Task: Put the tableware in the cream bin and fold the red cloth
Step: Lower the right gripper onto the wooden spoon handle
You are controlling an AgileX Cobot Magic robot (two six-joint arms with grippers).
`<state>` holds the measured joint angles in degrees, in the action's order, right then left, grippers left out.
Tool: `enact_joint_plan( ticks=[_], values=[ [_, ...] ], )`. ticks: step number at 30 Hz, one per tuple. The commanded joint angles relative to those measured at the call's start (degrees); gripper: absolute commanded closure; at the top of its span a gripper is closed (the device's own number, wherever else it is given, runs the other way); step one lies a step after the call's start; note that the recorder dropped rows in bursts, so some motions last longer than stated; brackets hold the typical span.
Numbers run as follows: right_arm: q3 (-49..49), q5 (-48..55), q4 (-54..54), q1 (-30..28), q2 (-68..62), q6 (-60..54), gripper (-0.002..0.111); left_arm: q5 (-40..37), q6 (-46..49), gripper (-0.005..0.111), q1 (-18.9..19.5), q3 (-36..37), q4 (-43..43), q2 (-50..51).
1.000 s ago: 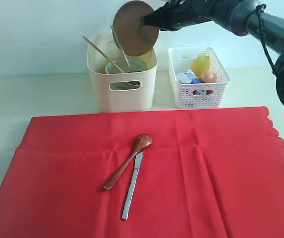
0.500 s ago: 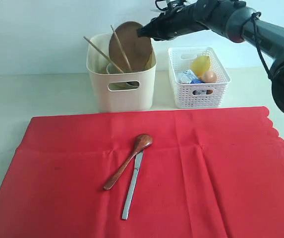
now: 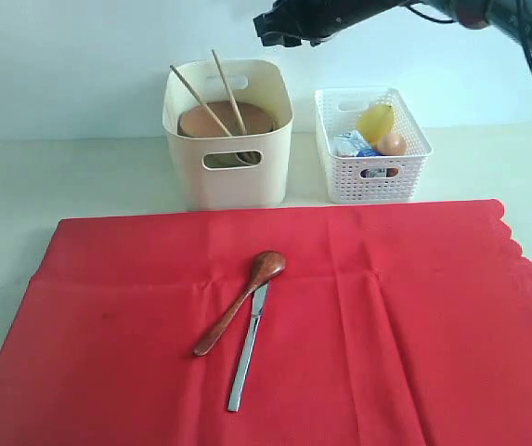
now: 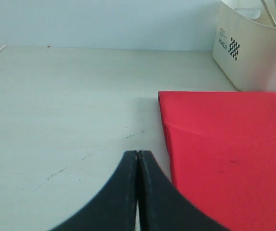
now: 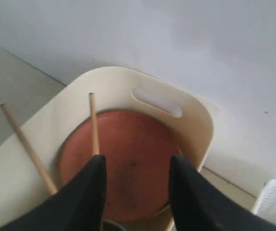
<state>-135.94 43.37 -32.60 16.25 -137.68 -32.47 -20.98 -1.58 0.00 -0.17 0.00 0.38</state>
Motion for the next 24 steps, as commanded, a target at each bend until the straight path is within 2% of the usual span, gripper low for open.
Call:
enact_joint_plan(
  ticks=[1, 7, 12, 24],
  values=[
    [-0.5, 9.6, 1.5, -0.2, 3.5, 2.8, 0.066, 0.7, 0.2, 0.107, 0.0, 0.2, 0.0, -0.4],
    [-0.4, 26.6, 8.7, -0.2, 5.4, 14.9, 0.066, 0.7, 0.2, 0.107, 0.0, 0.2, 0.0, -0.4],
    [4.1, 26.6, 7.2, -0.2, 7.4, 19.0, 0.067, 0.7, 0.2, 0.107, 0.0, 0.2, 0.0, -0.4],
    [22.2, 26.6, 6.5, -0.2, 15.0, 16.1, 0.069, 0.7, 0.2, 0.107, 0.0, 0.2, 0.0, -0.4]
  ],
)
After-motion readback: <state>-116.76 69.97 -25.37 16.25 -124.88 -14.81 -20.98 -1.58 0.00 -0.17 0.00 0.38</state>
